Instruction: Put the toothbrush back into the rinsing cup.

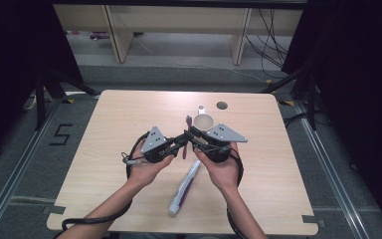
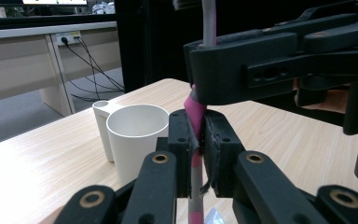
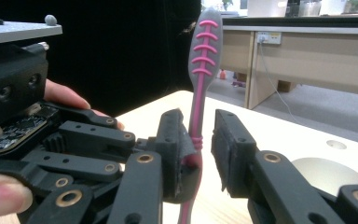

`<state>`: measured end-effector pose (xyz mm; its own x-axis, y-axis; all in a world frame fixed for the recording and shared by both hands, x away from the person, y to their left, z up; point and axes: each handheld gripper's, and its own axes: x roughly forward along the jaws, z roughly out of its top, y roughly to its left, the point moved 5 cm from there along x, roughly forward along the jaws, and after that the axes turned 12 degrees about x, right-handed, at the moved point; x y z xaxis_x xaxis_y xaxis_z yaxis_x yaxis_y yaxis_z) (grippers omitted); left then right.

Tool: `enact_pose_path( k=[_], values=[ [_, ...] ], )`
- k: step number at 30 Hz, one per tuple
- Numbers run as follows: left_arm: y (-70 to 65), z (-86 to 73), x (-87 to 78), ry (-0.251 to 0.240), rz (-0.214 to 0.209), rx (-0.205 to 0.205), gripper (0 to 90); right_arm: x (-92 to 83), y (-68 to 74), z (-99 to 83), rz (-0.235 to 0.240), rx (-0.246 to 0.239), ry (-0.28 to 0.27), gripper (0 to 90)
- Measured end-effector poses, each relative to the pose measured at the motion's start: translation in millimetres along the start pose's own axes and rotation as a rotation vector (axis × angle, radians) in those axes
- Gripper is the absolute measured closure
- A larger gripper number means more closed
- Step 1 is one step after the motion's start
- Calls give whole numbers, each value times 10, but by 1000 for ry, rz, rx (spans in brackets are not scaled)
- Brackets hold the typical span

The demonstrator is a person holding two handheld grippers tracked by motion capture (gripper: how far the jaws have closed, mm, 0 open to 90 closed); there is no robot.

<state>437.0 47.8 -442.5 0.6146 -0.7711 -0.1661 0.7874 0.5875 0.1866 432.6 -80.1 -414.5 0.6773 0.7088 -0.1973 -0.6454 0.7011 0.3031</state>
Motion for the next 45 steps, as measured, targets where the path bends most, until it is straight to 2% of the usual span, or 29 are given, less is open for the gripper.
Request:
enact_pose_path(
  k=[1, 2, 6, 15, 16, 17, 18, 19, 23, 24, 25, 26, 27, 28, 31, 36, 37, 38, 39, 42, 43, 44, 45],
  values=[
    [-5, -1, 3, 2, -3, 2, 815, 2, -1, 0, -1, 3, -1, 749],
    [-11, -2, 7, 3, -6, 2, 815, 7, -13, 7, -3, -14, -12, 762],
    [-31, -5, 24, 5, -11, 0, 815, -8, -5, 1, -16, 1, 4, 824],
    [-32, 7, 33, 7, -14, 16, 798, -15, -19, 9, -27, -26, -5, 835],
    [-32, 3, 31, 15, -12, 23, 770, -22, -8, 11, -31, -23, -10, 835],
    [-29, -5, 29, 25, -12, 36, 694, -27, -11, 22, -38, -14, -22, 835],
    [-25, -14, 21, 31, -10, 45, 694, -27, -11, 22, -38, -14, -22, 835],
    [-23, -22, 9, 38, -10, 53, 632, -49, -51, 54, -61, -25, -33, 835],
    [-7, -53, -69, 67, 4, 90, 560, -77, -100, 100, -70, -8, -38, 835],
    [5, -68, -98, 77, 10, 96, 540, -82, -128, 126, -72, -28, -52, 835],
    [17, -79, -115, 87, 14, 101, 525, -95, -144, 139, -81, -18, -47, 835],
    [33, -92, -140, 98, 16, 105, 511, -107, -168, 157, -94, -33, -54, 835],
    [49, -103, -165, 105, 22, 110, 501, -120, -178, 166, -102, -19, -51, 835],
    [65, -113, -193, 114, 25, 116, 491, -120, -202, 183, -95, -19, -56, 835],
    [120, -136, -281, 127, 45, 132, 473, -148, -260, 226, -114, -16, -67, 835],
    [219, -194, -433, 132, 70, 124, 465, -176, -362, 285, -136, -22, -76, 834],
    [236, -218, -474, 131, 71, 107, 465, -179, -378, 295, -142, -27, -80, 834],
    [246, -233, -500, 129, 73, 100, 464, -180, -385, 298, -136, -8, -76, 835],
    [256, -255, -534, 129, 77, 91, 463, -182, -404, 307, -148, -17, -80, 834],
    [287, -328, -625, 123, 91, 83, 463, -180, -444, 330, -153, -8, -93, 834],
    [301, -360, -666, 124, 99, 74, 462, -187, -472, 343, -166, -24, -94, 834],
    [309, -378, -684, 115, 103, 63, 461, -177, -476, 348, -161, -4, -98, 834],
    [321, -408, -716, 113, 109, 45, 459, -178, -489, 354, -161, -12, -97, 834]
  ],
)
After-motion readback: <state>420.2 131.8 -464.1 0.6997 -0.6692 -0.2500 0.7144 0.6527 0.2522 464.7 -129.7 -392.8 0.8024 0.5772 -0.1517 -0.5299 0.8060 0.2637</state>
